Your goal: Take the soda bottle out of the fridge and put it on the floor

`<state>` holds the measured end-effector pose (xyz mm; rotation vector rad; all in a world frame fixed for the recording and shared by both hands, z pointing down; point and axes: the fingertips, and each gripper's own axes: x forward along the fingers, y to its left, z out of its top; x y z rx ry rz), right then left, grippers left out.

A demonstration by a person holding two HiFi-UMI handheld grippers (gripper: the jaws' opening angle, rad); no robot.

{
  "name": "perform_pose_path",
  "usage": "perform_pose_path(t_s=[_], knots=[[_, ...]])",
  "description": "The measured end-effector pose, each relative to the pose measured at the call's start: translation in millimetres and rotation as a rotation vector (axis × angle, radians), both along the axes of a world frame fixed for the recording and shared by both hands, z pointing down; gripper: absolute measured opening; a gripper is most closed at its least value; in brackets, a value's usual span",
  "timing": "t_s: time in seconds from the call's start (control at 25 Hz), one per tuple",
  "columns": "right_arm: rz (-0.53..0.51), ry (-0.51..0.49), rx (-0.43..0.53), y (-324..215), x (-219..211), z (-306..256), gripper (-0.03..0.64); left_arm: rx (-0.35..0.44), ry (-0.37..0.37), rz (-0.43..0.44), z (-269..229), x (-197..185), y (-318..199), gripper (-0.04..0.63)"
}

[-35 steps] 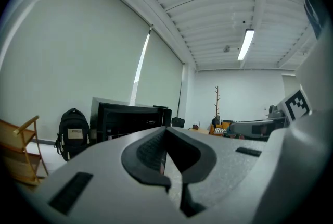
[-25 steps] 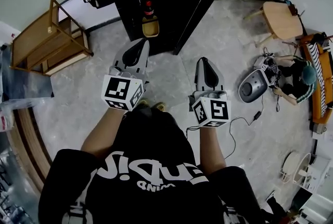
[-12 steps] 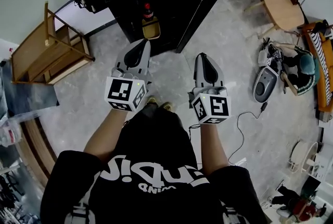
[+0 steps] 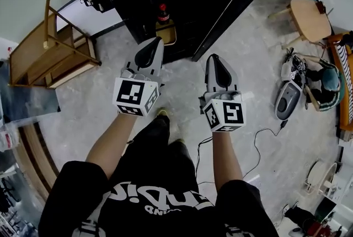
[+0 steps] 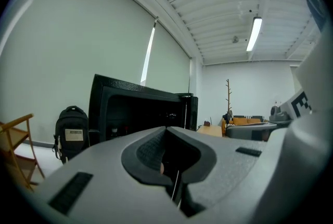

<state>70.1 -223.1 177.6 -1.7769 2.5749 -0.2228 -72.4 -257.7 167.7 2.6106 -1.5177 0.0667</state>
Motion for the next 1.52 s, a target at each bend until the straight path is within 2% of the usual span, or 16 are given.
perform_pose_path(t_s=[0.4, 0.52, 0.6, 0.76, 0.84, 1.08, 1.52], knots=[[-0.033, -0.002, 0.005, -20, 0, 88, 0.02, 0.002, 0.007, -0.119, 89, -9, -41, 0.005], [-0.033, -0.003, -0.008, -22, 2, 108, 0.02, -0.001, 0.025, -0.131, 110, -7, -55, 0.008], [-0.032, -0.002, -0.013, -24, 3, 117, 0.02, 0.002, 0.034, -0.126, 119, -3, -67, 0.136], [-0.036, -0.006, -0.021, -28, 3, 132, 0.02, 0.013, 0.012, -0.14, 139, 3, -85, 0.332], [-0.037, -0.011, -0.025, -31, 2, 138, 0.02, 0.014, -0.004, -0.15, 148, 6, -92, 0.386], [-0.047, -0.023, -0.03, -38, -4, 153, 0.02, -0.032, 0.013, -0.197, 180, 4, -117, 0.4], [-0.06, -0.019, -0.051, -51, -10, 181, 0.02, -0.093, -0.065, -0.273, 252, -5, -199, 0.399]])
